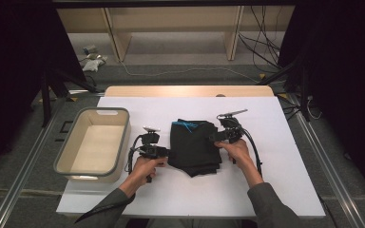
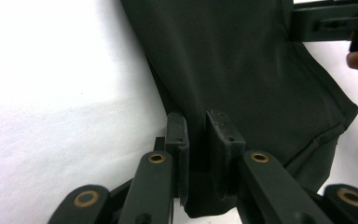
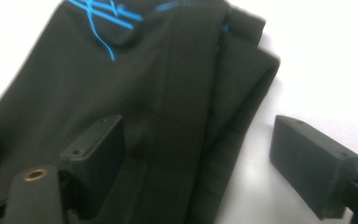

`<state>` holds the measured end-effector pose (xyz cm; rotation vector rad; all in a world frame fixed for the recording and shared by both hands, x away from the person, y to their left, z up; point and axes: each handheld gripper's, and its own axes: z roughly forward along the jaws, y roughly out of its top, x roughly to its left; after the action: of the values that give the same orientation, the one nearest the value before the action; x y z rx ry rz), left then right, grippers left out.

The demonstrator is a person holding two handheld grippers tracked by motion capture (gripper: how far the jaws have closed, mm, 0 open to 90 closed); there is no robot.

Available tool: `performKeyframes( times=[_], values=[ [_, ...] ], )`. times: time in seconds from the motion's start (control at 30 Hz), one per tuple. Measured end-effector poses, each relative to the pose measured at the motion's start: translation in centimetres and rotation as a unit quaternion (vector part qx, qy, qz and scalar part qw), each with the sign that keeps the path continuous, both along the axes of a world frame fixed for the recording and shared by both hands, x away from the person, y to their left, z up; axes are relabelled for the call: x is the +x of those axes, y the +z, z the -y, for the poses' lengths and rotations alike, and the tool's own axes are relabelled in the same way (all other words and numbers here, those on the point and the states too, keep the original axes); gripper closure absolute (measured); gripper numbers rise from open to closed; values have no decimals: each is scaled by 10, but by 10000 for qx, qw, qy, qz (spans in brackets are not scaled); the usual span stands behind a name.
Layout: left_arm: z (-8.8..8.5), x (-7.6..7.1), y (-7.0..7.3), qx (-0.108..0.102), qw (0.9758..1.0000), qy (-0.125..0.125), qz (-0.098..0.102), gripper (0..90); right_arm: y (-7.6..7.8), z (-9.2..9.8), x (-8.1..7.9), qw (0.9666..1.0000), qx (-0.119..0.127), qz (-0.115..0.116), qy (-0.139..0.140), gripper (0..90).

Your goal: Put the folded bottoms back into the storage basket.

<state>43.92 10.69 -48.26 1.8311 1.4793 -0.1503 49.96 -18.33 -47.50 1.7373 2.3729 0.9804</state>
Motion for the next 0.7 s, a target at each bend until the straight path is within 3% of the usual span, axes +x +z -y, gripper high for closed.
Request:
performKeyframes(
  times=[0.17, 0.33, 0.7],
  values=[
    [-1, -1, 2, -58, 10000, 31, 17, 785, 1, -4, 0, 10000, -18, -32, -34, 276],
    [-2, 0, 1, -51, 10000, 14, 7, 782, 2, -9, -2, 9997, -97, -95, -188, 426],
    [-2, -1, 1, 39, 10000, -35, 47, 779, 0, -10, -2, 9987, 251, -324, -307, 685]
  ],
)
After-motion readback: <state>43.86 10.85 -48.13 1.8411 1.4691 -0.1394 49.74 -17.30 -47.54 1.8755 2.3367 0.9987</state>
